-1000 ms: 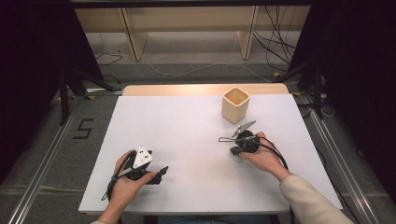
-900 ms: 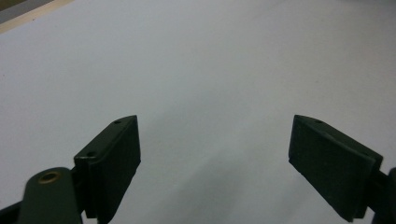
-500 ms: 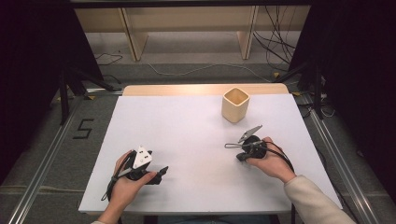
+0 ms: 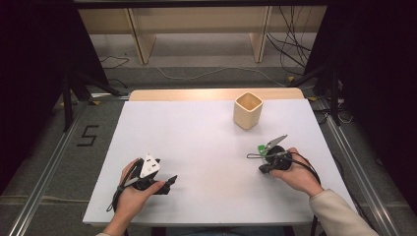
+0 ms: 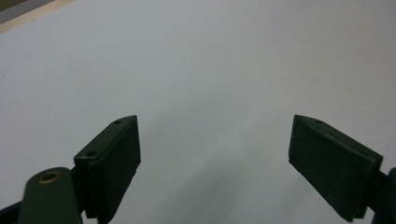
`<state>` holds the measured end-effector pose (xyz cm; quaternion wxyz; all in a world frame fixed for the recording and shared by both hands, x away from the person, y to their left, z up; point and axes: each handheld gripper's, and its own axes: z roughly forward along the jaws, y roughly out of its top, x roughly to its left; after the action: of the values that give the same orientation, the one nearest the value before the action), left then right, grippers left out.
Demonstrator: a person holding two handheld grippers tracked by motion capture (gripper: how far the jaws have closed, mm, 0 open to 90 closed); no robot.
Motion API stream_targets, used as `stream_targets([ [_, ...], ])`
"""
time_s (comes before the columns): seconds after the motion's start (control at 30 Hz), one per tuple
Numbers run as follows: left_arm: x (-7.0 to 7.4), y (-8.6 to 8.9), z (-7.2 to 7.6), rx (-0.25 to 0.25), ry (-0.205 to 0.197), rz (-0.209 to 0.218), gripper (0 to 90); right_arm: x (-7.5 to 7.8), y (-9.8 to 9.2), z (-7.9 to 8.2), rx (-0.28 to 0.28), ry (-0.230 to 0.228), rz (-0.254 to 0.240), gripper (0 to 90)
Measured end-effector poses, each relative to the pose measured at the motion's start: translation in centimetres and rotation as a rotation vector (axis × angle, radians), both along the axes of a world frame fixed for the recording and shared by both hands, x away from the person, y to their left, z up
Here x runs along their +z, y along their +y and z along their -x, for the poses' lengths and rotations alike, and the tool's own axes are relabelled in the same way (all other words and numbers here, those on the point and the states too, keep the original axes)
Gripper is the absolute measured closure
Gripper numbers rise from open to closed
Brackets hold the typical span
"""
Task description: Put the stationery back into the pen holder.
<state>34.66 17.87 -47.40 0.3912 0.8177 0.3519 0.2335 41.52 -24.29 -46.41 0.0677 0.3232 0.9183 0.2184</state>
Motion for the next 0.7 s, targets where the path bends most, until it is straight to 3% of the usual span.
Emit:
stream_targets([
  [0.5,0.00,0.01,0.02,0.000,-0.001,0.000,16.7,0.05,-1.14,-0.14,-0.034,0.022,-0.006,89.7],
  [0.7,0.02,0.02,0.01,0.001,-0.001,0.000,16.7,0.28,-0.92,-0.11,-0.025,0.027,-0.020,76.7],
])
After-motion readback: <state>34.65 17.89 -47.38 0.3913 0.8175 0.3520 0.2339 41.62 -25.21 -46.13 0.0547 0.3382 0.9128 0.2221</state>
